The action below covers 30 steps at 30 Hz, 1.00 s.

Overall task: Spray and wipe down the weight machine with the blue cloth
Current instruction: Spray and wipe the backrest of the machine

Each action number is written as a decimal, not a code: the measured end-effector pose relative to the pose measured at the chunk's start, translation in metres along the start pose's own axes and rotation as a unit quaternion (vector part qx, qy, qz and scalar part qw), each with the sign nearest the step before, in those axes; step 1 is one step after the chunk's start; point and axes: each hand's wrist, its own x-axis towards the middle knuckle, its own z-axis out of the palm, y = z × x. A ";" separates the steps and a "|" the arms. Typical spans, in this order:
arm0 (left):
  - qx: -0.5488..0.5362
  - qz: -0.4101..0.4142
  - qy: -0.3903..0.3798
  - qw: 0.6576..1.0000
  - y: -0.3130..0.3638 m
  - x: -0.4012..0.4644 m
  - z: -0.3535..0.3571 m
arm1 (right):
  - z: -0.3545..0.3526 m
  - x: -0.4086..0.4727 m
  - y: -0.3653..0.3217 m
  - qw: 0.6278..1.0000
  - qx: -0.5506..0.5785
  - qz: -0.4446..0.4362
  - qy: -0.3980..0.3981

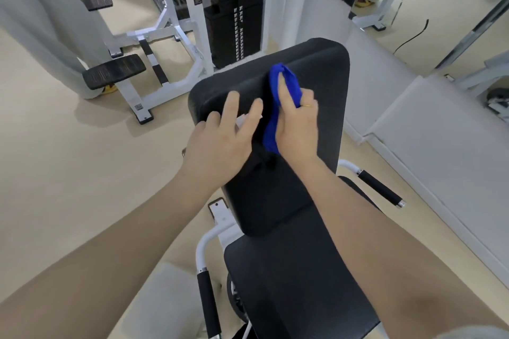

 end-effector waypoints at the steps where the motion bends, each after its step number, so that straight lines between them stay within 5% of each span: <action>1: 0.000 0.006 0.005 1.000 0.001 -0.004 0.000 | -0.003 0.004 0.012 0.999 0.002 0.045 0.004; 4: 0.025 0.032 0.002 0.999 -0.004 -0.014 -0.001 | -0.005 0.012 0.032 0.974 0.070 0.215 0.025; 6: 0.028 0.051 0.008 0.998 -0.011 -0.018 0.000 | 0.000 0.001 0.017 0.989 0.028 0.143 0.035; 10: 0.021 0.075 0.018 0.997 -0.012 -0.018 0.001 | 0.005 -0.024 0.009 0.995 -0.034 -0.062 -0.066; 19: 0.076 0.092 -0.037 0.992 0.006 -0.002 0.000 | -0.022 -0.009 0.049 0.989 -0.087 0.001 -0.123; 30: 0.173 0.116 -0.207 0.956 0.075 0.034 0.035 | -0.041 -0.032 0.090 0.978 -0.079 0.117 -0.155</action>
